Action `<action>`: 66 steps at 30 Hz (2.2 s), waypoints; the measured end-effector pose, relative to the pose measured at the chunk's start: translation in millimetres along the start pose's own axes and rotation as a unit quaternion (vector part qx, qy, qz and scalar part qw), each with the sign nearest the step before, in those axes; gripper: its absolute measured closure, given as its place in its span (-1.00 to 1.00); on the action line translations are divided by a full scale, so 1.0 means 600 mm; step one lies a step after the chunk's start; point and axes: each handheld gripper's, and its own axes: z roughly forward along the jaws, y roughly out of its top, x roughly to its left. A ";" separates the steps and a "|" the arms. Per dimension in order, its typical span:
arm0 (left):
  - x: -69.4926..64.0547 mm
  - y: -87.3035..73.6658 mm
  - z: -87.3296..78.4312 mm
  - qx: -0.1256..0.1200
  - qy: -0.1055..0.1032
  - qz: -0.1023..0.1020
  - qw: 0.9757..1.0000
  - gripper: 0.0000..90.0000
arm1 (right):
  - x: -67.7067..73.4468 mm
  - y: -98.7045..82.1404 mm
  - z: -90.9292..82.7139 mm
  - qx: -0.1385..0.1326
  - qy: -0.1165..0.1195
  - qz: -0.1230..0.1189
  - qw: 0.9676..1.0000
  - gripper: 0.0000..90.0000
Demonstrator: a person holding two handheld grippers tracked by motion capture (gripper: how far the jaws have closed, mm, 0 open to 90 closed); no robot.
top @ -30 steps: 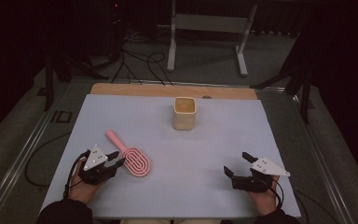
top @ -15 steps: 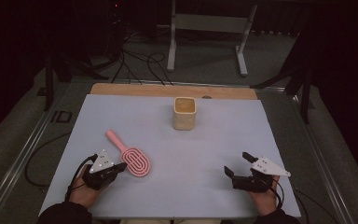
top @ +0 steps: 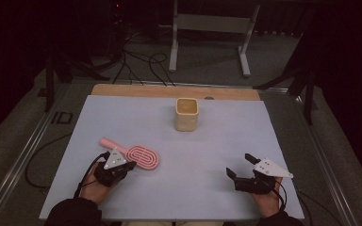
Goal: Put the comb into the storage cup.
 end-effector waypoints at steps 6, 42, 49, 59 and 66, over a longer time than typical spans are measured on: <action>0.003 0.023 0.028 0.004 0.007 -0.011 1.000 1.00 | -0.001 0.000 0.000 -0.001 0.000 0.000 1.000 -0.81; 0.029 0.057 0.001 -0.105 0.033 -0.070 0.991 0.80 | -0.001 -0.001 0.001 0.002 0.003 0.000 1.000 -0.81; 0.045 0.046 -0.066 -0.177 0.050 -0.103 0.978 -0.28 | 0.000 0.000 0.001 0.002 0.003 -0.002 1.000 -0.81; 0.049 -0.014 -0.113 -0.167 0.095 -0.103 0.976 -0.95 | 0.003 0.001 0.001 -0.004 0.011 0.000 1.000 -0.81; 0.044 -0.049 -0.121 -0.152 0.111 -0.109 0.976 -1.00 | 0.003 0.003 0.001 -0.013 0.011 0.002 1.000 -0.81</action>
